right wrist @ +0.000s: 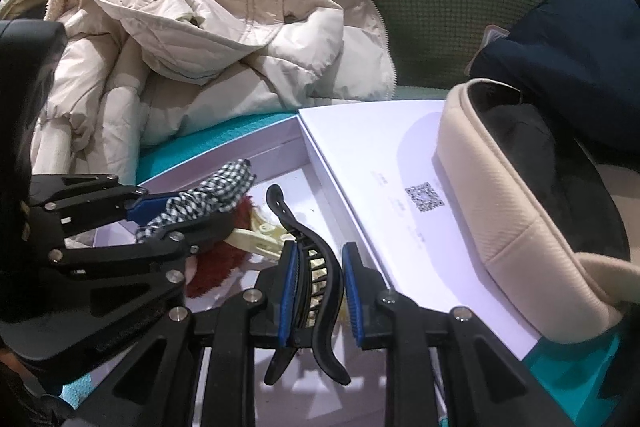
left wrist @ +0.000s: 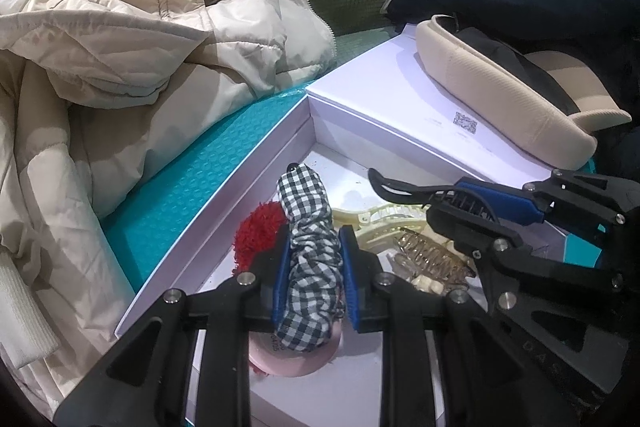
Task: Organize objects
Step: 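Open both tools to drop the scrunchie and claw clip into the box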
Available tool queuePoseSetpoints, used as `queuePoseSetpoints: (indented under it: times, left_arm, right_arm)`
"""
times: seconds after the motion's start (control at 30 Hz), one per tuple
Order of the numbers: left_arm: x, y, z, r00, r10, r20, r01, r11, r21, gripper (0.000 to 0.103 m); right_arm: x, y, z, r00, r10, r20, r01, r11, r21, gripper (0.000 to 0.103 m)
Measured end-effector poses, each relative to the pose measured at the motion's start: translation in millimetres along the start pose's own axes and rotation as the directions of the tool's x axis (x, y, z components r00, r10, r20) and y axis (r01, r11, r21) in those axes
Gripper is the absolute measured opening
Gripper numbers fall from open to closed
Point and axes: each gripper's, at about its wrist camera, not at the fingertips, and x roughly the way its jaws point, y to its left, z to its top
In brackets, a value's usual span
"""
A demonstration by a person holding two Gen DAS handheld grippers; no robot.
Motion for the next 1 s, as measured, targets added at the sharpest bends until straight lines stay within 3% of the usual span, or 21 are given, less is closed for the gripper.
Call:
queuePoseSetpoints:
  times: [0.1,0.23,0.5,1.0]
  left_arm:
    - [-3,0,0,1.0,0.011,-0.006,-0.011,1.0,0.005,0.027]
    - [-10,-1,-1,0.999,0.031,-0.01,-0.031,0.999,0.014,0.035]
    - [-40,3,1,0.999,0.029,0.028,-0.029,0.999,0.014,0.042]
    - [-99,-8,-3,0.995,0.017,0.095,-0.016,1.0,-0.015,0.045]
  right_arm:
    - [1,0,-1,1.0,0.008,-0.016,-0.008,1.0,-0.003,0.023]
    - [-5,4,-2,0.999,-0.03,-0.025,0.029,0.999,-0.021,0.037]
    - [-28,12,-2,0.998,-0.055,-0.003,0.055,0.998,-0.023,0.039]
    - [-98,14,-5,0.994,-0.087,0.061,0.086,0.996,0.022,0.039]
